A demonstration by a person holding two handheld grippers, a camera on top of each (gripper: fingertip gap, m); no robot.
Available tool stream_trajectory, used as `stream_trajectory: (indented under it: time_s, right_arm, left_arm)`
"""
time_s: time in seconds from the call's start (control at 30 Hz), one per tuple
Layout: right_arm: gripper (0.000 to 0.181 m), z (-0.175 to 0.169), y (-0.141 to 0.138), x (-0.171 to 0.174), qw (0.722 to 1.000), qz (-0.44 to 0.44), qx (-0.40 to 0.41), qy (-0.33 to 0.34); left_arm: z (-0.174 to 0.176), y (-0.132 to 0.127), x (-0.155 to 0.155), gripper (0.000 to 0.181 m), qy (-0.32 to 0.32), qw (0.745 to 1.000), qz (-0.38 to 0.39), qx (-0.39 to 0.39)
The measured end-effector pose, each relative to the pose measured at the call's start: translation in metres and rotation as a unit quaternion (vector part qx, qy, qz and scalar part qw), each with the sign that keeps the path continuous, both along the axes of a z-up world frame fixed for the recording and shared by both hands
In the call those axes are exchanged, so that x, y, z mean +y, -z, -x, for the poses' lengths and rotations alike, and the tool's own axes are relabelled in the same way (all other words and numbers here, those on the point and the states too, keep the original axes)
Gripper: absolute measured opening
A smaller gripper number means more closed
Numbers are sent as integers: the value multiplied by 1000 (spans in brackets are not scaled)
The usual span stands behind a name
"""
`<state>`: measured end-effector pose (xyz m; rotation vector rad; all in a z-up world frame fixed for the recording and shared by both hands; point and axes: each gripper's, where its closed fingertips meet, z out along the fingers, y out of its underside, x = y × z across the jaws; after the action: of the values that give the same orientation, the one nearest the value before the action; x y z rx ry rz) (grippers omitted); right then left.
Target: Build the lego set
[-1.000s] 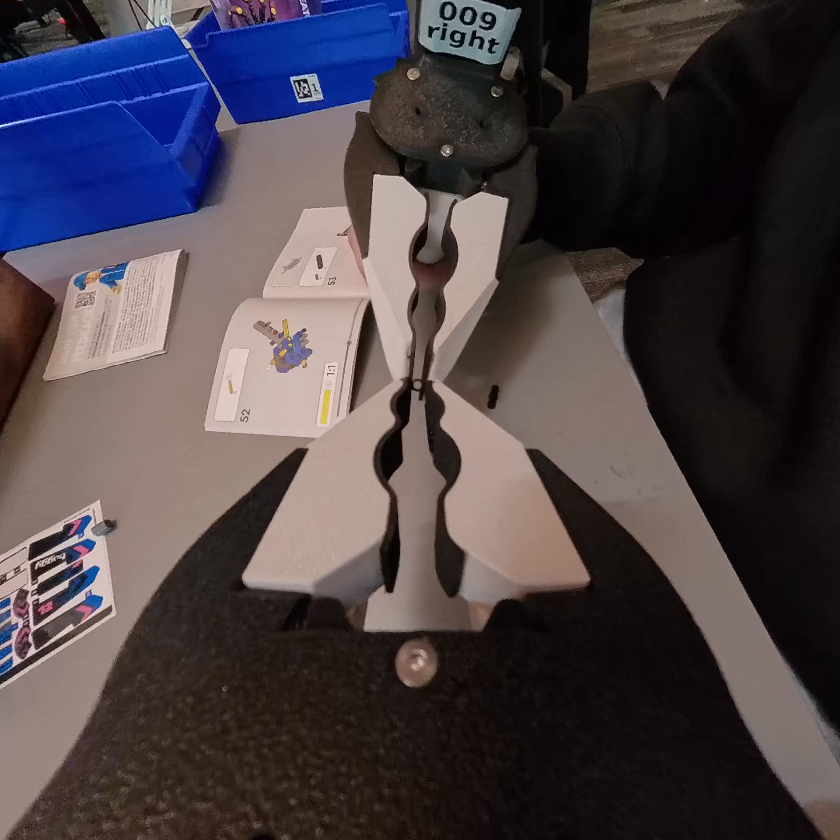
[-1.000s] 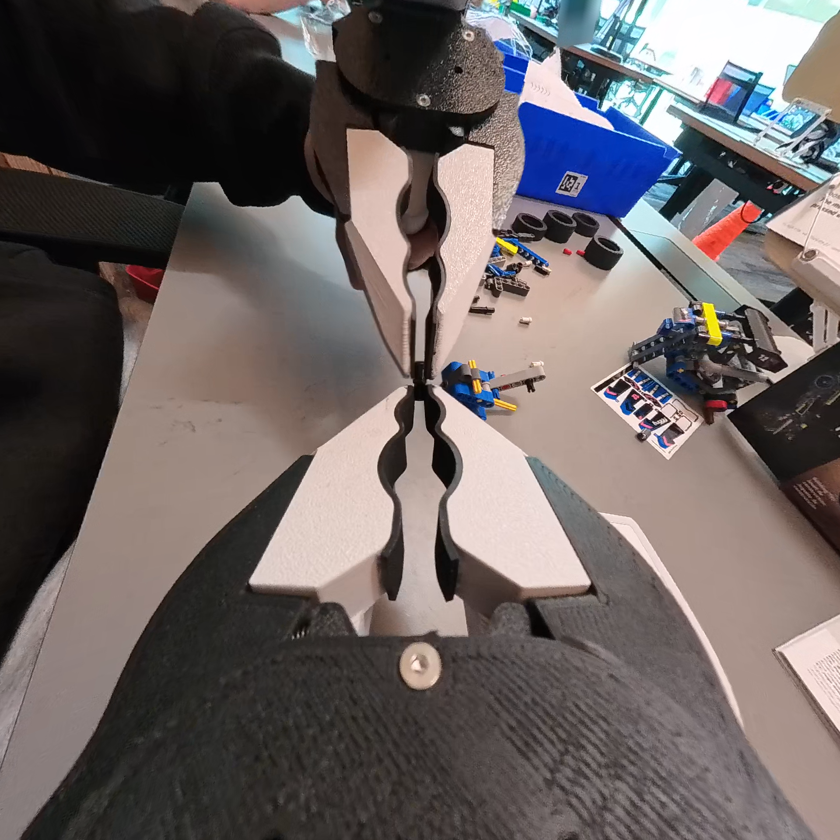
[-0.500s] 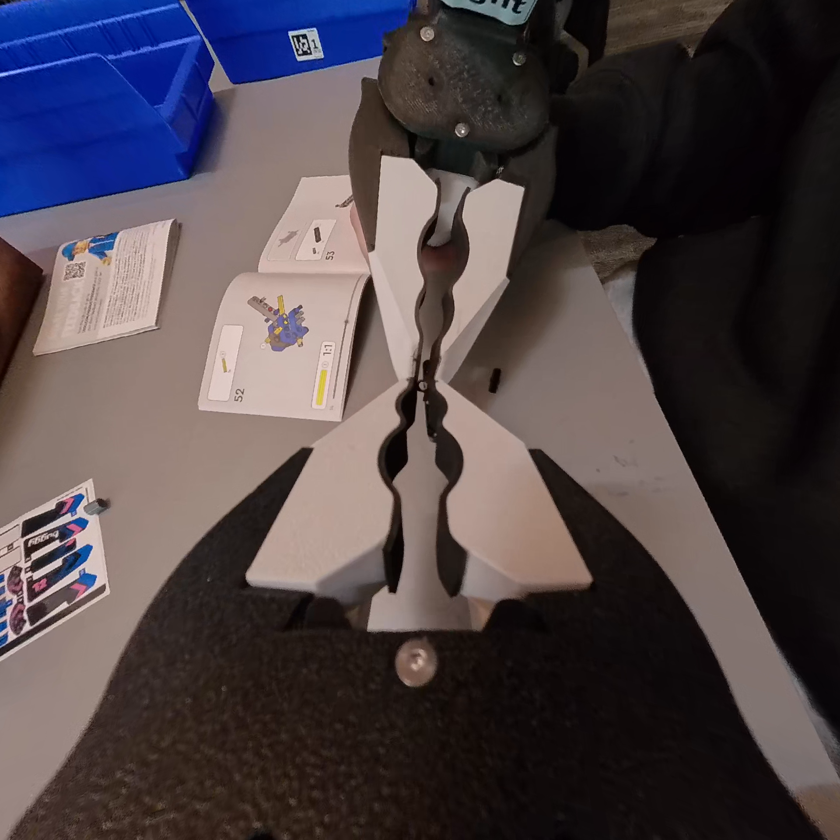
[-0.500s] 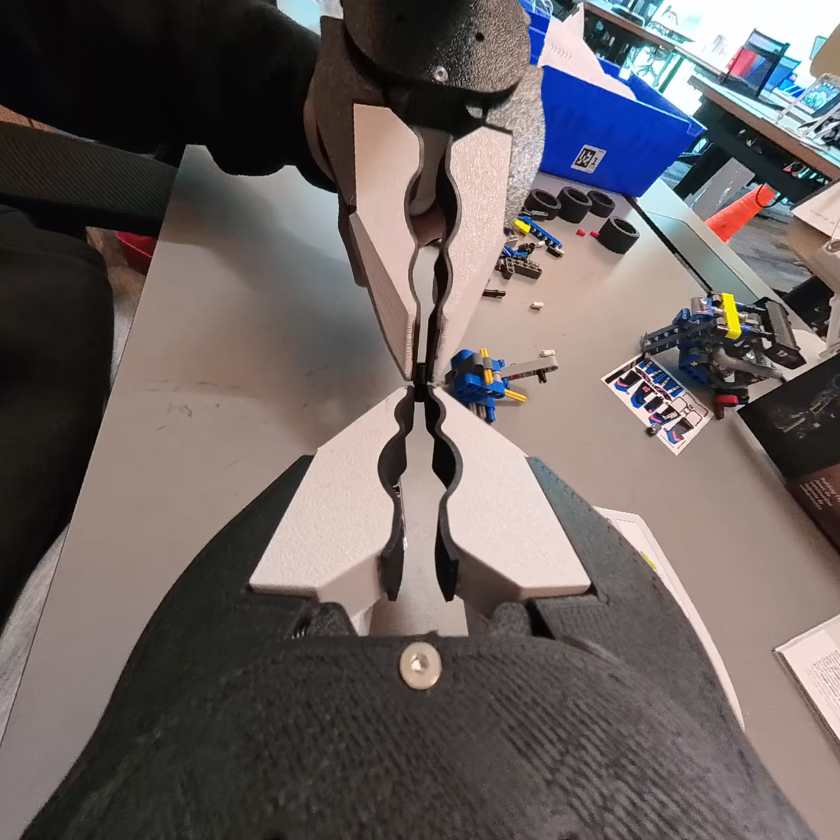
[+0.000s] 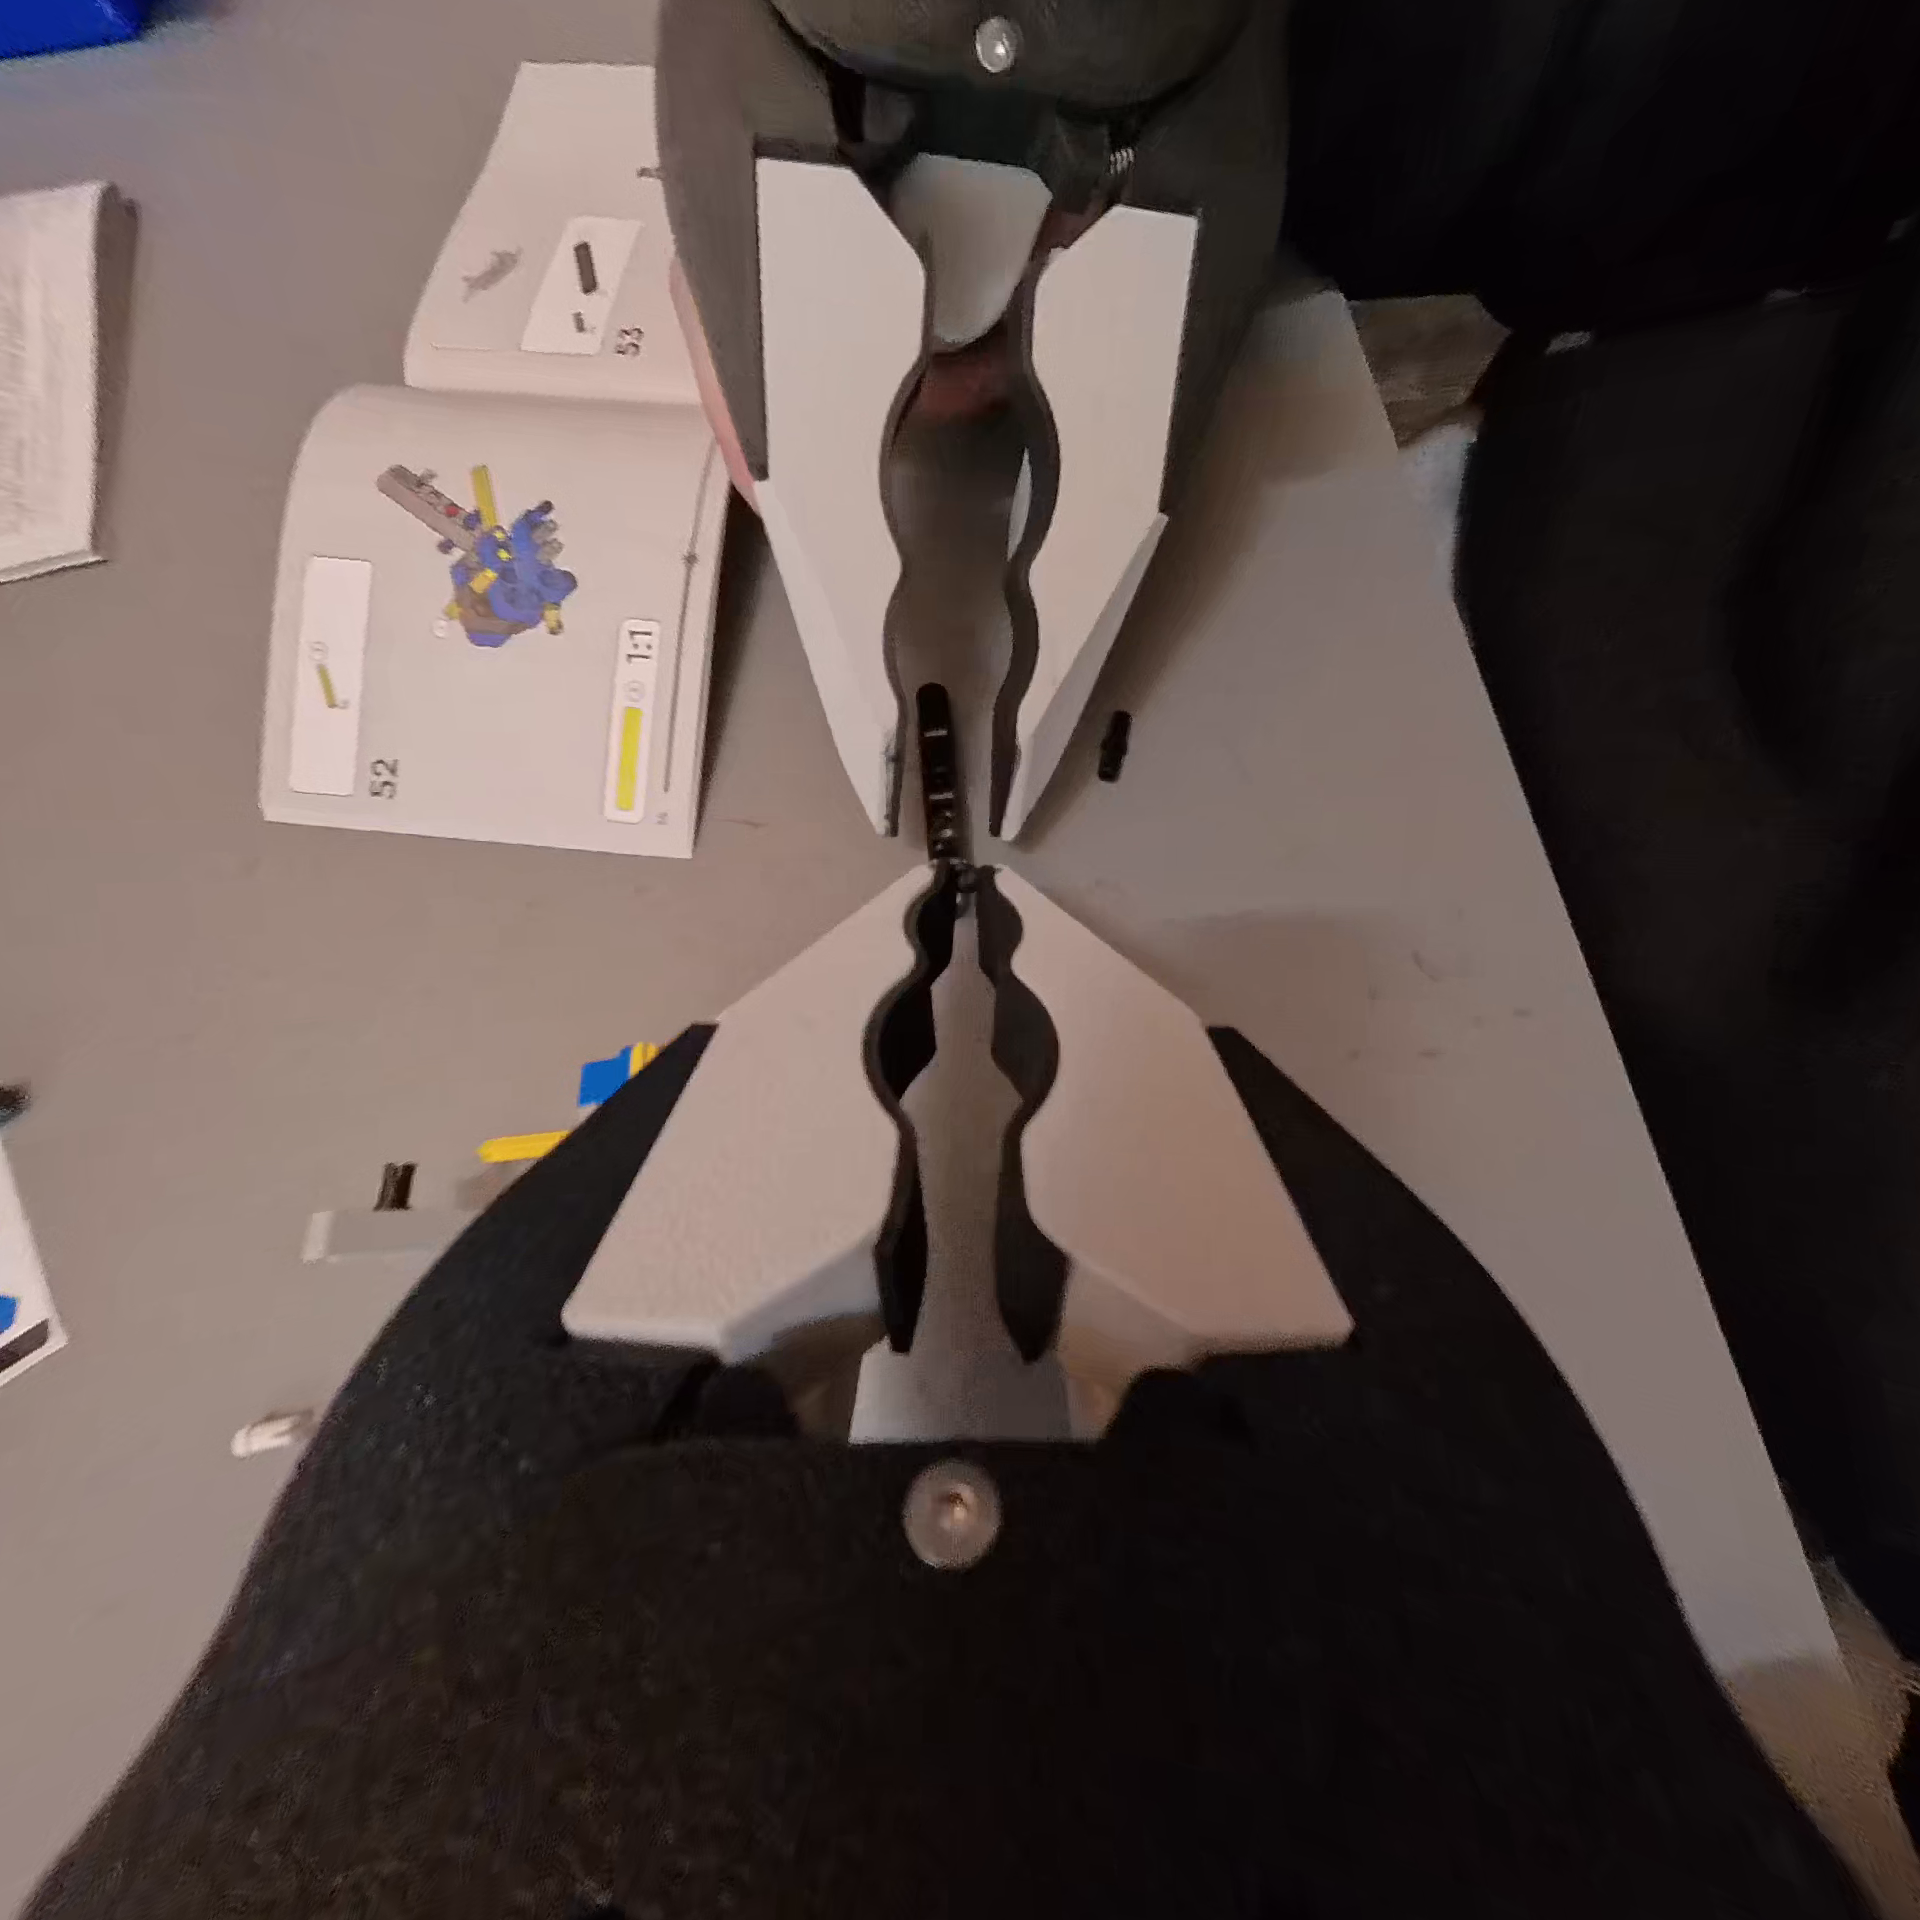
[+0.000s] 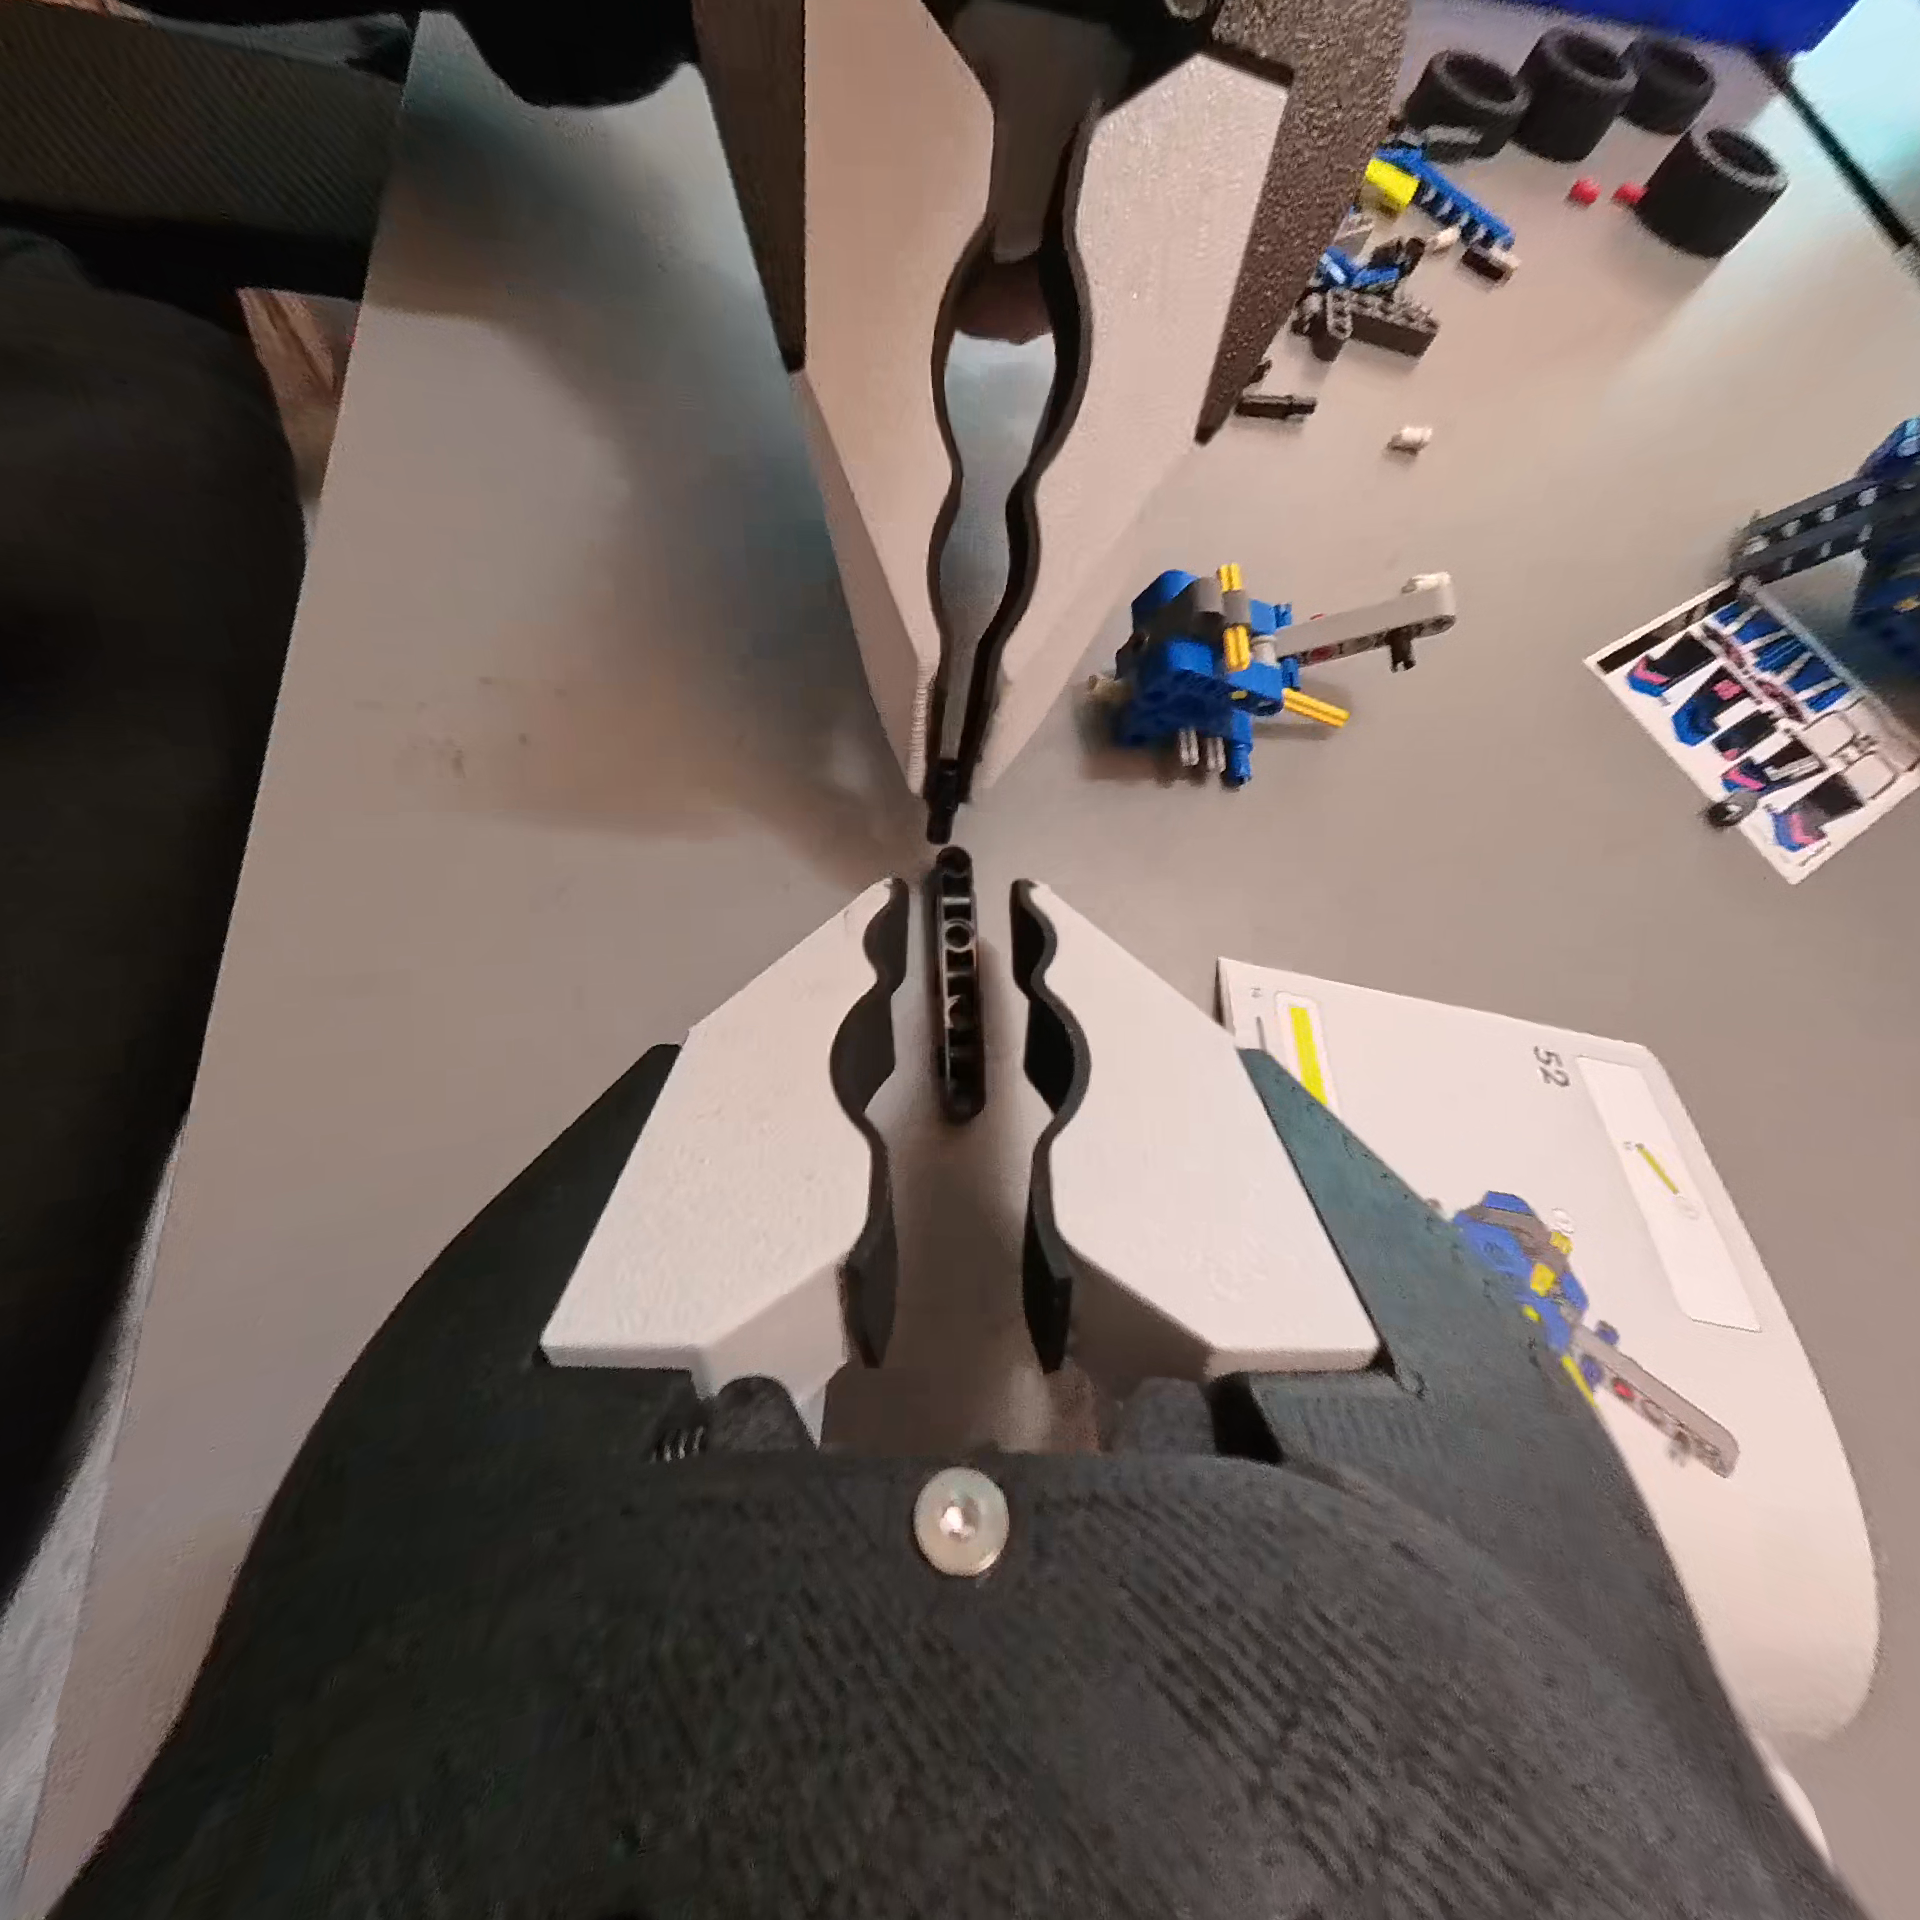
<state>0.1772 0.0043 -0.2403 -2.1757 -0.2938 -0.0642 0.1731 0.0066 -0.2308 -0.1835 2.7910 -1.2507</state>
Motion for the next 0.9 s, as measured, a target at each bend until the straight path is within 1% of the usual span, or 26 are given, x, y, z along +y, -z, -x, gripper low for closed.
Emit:
stream_trajectory:
  time_s: [0.1,0.2,0.27,0.47,0.67,0.8,0.9]
  right_arm:
    - [16,-2,11,-2,999,35,-6,5]
    - [7,0,13,0,999,37,-8,-1]
    - [7,-1,13,0,999,38,-6,2]
    - [7,-1,13,0,999,42,7,2]
    - [7,-1,13,0,999,41,3,1]
    - [7,-1,13,0,999,42,5,1]
    - [7,-1,13,0,999,42,7,1]
  left_arm:
    - [-2,6,0,1,3,1000,-18,3]
    - [-4,7,-1,1,7,1000,-14,8]
    - [-4,9,0,1,11,1000,-24,10]
    - [-5,11,0,1,13,999,-45,6]
    - [-5,13,3,1,21,996,-88,-5]
    - [-5,13,2,1,31,990,-133,-19]
    - [-5,14,2,1,19,990,-140,14]
